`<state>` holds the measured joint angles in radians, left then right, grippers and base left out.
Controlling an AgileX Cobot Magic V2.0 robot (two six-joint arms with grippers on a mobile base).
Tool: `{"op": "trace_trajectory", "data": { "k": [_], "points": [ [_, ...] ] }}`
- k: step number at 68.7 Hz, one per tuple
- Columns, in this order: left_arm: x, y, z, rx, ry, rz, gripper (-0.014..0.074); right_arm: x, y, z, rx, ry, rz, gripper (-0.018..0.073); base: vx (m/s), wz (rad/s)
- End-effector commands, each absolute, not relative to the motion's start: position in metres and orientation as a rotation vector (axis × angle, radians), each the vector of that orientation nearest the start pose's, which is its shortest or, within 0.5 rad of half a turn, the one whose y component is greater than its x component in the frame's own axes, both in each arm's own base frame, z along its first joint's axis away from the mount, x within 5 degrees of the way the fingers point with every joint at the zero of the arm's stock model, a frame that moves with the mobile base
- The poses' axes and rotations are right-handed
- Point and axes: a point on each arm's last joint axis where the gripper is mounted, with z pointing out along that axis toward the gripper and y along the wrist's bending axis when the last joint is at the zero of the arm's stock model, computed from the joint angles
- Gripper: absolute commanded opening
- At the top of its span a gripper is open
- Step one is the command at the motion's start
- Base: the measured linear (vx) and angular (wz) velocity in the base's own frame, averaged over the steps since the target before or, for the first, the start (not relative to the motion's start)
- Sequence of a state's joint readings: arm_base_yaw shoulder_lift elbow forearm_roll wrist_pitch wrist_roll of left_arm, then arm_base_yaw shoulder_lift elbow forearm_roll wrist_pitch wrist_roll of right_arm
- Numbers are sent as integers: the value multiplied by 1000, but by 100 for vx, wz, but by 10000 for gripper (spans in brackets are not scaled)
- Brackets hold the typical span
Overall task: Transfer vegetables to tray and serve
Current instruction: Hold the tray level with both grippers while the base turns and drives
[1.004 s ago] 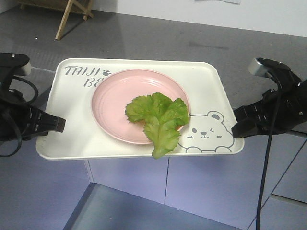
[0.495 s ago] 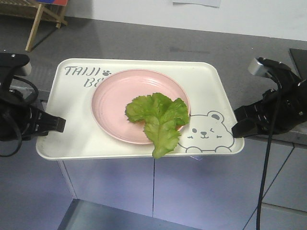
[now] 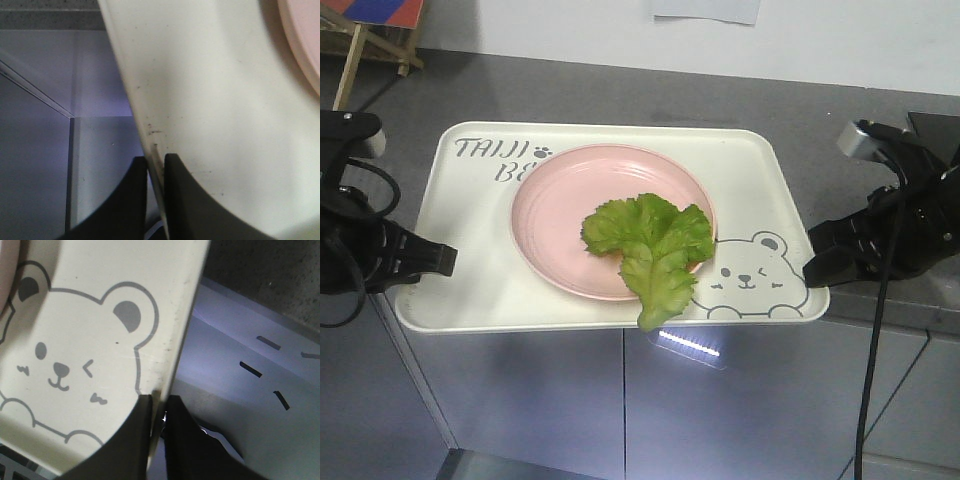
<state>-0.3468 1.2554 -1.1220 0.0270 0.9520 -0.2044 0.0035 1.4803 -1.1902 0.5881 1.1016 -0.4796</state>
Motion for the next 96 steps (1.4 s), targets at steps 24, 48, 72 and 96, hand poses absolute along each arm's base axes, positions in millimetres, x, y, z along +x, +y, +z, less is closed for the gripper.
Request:
{"op": "trace_trajectory", "data": {
  "k": [24,48,72,96],
  "points": [
    [236,-85,357,220,2439,-198,-7,283,52,325,-445,2565,693,-3,15,2],
    [236,-85,357,220,2439,-198,-7,283,52,325,-445,2565,693,-3,13,4],
    [236,-85,357,220,2439,-198,-7,283,52,325,-445,2565,693,-3,11,-5],
    [236,-85,357,220,2439,-198,-7,283,52,325,-445,2565,693,-3,11,-18]
  ]
}}
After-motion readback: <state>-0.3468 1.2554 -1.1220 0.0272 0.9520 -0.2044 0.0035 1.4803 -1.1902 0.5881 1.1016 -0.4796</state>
